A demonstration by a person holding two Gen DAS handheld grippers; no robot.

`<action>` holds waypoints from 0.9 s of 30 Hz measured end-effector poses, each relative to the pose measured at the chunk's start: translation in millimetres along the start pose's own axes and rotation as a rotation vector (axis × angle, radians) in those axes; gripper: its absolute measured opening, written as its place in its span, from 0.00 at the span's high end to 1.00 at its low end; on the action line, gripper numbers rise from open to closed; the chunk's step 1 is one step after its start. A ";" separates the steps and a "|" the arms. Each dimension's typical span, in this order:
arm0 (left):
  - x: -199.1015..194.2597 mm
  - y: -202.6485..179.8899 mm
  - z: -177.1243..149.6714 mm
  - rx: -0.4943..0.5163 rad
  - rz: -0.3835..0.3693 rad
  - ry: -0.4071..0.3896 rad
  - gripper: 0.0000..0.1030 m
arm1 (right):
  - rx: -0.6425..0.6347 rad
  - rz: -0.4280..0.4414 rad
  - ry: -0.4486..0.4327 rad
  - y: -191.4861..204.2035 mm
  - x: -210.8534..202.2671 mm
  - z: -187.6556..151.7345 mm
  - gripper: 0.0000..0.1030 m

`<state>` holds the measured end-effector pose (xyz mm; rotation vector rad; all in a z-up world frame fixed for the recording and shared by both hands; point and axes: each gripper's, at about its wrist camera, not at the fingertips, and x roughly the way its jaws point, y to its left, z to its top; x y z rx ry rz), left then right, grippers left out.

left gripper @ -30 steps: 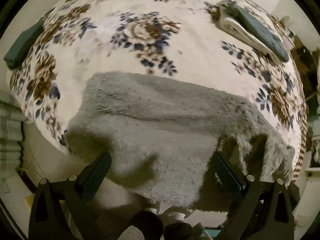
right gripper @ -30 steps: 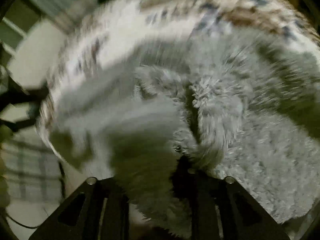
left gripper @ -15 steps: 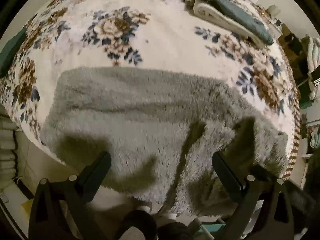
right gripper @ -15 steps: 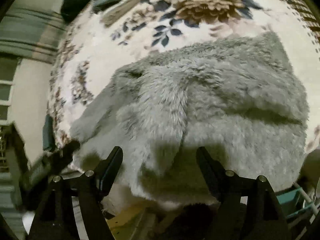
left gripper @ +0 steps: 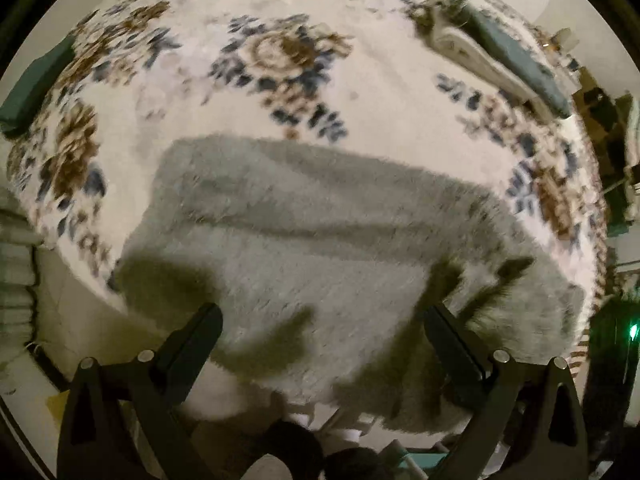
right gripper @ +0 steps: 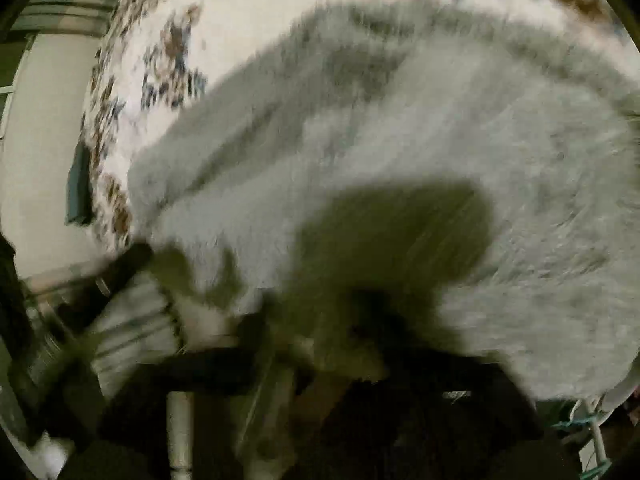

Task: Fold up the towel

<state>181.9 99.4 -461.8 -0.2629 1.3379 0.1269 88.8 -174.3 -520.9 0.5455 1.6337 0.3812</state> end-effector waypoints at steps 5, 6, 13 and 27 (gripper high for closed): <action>10.8 -45.9 16.8 0.043 -0.145 0.014 0.00 | 0.102 0.069 -0.081 -52.0 -54.5 -26.8 0.32; 14.8 -56.8 20.3 0.058 -0.156 0.018 0.00 | 0.138 0.067 -0.112 -69.3 -70.2 -35.4 0.32; 61.7 -167.3 35.7 0.328 -0.188 0.055 0.00 | 0.444 -0.059 -0.242 -177.0 -114.7 -76.3 0.32; 56.5 -168.8 20.6 0.395 -0.224 -0.020 0.92 | 0.704 0.039 -0.378 -262.5 -99.3 -134.9 0.53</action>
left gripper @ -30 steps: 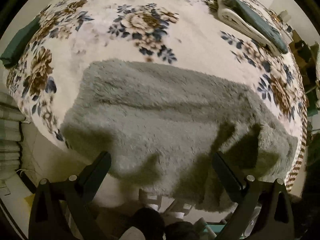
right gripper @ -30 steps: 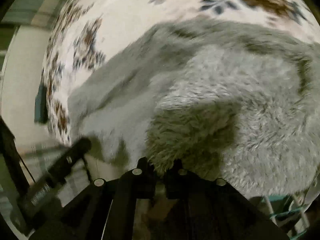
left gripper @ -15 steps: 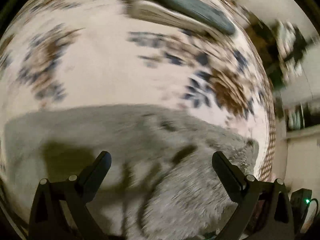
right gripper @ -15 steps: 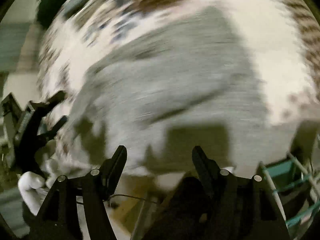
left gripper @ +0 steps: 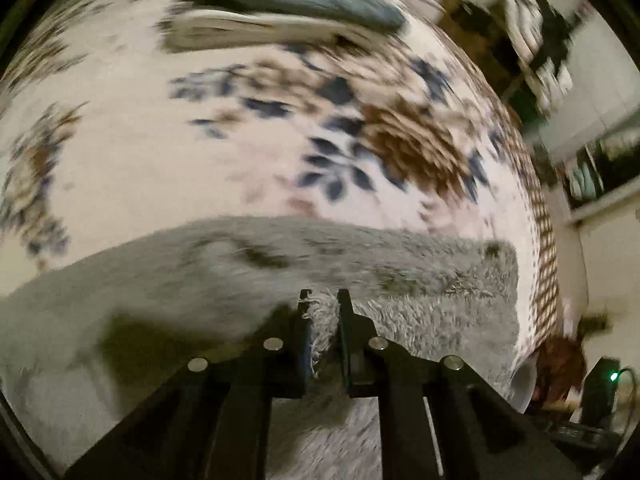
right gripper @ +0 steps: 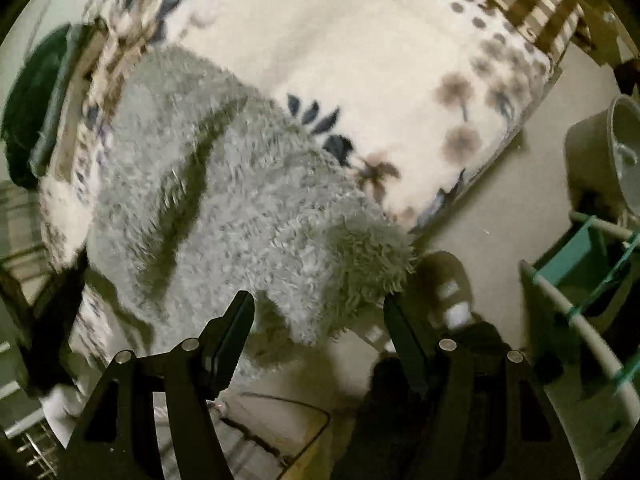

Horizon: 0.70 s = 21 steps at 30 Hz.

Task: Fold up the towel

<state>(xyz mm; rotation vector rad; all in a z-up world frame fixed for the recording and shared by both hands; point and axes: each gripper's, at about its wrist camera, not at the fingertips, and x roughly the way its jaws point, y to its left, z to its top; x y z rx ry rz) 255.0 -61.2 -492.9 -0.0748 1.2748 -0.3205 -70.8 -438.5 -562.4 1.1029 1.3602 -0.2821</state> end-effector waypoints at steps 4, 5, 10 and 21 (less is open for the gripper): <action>-15.5 37.7 -1.1 -0.118 0.025 -0.008 0.91 | -0.003 -0.021 -0.022 -2.4 3.3 0.5 0.85; -12.5 41.6 -1.2 -0.131 0.029 0.002 0.91 | -0.006 -0.026 -0.023 -2.0 2.8 0.3 0.88; -4.2 52.3 -7.0 -0.239 -0.053 0.074 0.80 | -0.037 -0.056 0.005 5.8 6.9 -3.0 0.89; -11.8 52.0 -90.9 -0.385 -0.079 0.213 0.53 | 0.017 0.071 0.121 27.7 27.6 -11.0 0.51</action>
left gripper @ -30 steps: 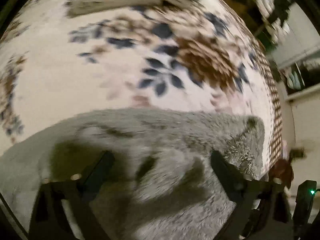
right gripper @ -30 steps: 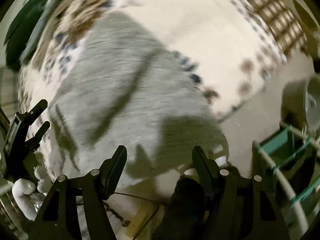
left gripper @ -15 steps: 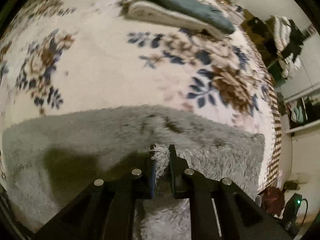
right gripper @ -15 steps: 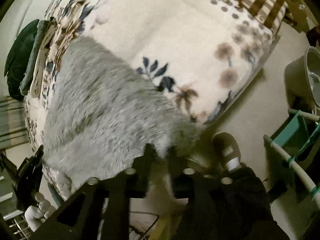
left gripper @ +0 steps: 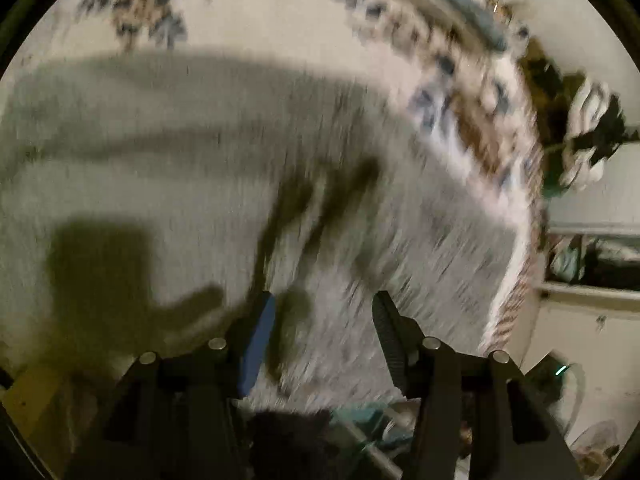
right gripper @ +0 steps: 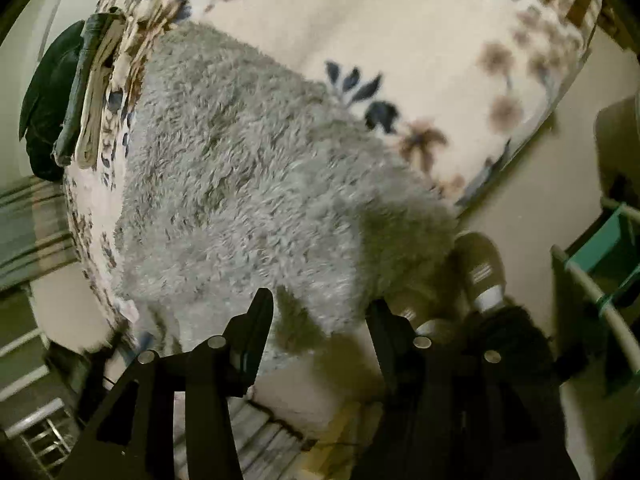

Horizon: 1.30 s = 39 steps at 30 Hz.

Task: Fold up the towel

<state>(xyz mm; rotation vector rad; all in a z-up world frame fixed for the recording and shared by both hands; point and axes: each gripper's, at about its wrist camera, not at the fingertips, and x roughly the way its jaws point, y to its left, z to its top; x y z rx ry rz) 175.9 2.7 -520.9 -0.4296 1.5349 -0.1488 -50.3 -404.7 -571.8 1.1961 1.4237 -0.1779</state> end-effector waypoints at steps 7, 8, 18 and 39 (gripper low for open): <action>32.1 -15.2 -35.6 0.107 0.070 -0.007 0.94 | -0.063 -0.087 -0.062 10.1 0.9 -12.6 0.89; 26.1 -16.9 -37.5 0.120 0.064 -0.032 0.94 | -0.084 -0.098 -0.067 12.8 -0.7 -16.3 0.90; -3.9 7.9 -44.9 0.097 0.080 -0.048 0.94 | -0.220 -0.139 0.039 28.5 7.8 -39.3 0.92; -17.5 4.2 17.8 -0.050 0.013 -0.152 0.42 | -0.399 -0.196 -0.007 58.1 -51.9 26.4 0.30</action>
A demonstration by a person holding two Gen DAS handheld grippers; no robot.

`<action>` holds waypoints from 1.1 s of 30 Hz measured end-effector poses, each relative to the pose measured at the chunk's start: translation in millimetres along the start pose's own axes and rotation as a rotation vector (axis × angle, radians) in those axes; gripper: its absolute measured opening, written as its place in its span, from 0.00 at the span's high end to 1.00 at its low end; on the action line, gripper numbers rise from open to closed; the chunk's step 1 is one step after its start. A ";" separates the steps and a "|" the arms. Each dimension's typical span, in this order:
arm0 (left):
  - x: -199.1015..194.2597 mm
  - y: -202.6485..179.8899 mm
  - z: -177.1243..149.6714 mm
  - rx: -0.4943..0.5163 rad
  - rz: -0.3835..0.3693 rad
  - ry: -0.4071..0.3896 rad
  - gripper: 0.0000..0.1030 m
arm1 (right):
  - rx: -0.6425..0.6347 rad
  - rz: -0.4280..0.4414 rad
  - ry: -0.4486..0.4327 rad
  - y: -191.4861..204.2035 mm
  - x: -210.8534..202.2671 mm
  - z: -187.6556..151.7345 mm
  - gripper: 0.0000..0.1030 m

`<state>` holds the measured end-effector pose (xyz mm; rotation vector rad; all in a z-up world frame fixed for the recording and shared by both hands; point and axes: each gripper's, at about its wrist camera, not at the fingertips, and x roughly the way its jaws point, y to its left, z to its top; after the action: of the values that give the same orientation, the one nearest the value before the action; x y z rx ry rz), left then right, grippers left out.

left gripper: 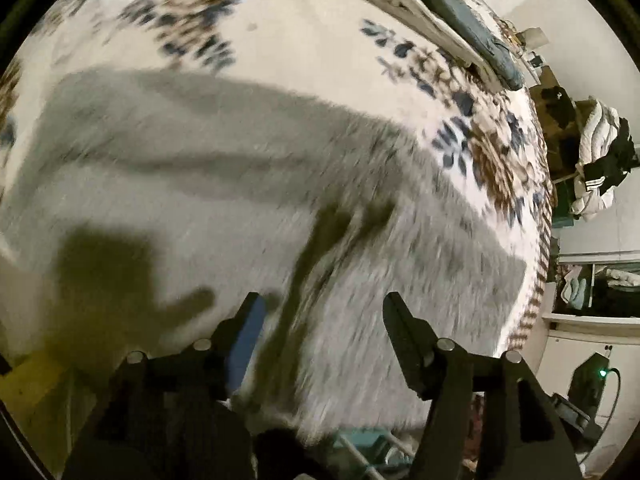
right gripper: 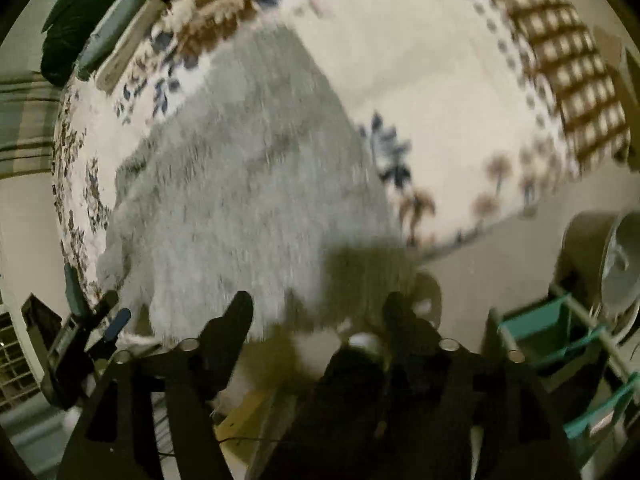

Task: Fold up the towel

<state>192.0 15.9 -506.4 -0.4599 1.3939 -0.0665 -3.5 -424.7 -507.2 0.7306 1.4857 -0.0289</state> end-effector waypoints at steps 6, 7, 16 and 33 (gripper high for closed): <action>52.9 -32.4 40.7 0.082 -0.008 -0.003 0.42 | -0.089 -0.097 -0.082 6.6 22.9 63.2 0.30; 62.4 -32.1 42.3 0.096 0.018 0.009 0.42 | -0.101 -0.109 -0.084 5.9 28.5 67.8 0.30; 32.4 15.3 22.7 -0.052 -0.089 -0.022 0.42 | -0.086 -0.156 -0.089 5.6 44.7 83.3 0.30; -35.3 270.7 -20.6 -0.591 -0.037 -0.384 0.06 | -0.094 -0.222 -0.054 46.4 55.6 42.3 0.30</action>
<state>105.5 267.7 -570.4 -0.9355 1.0084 0.3961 61.7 -384.6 -541.3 0.4830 1.5004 -0.1457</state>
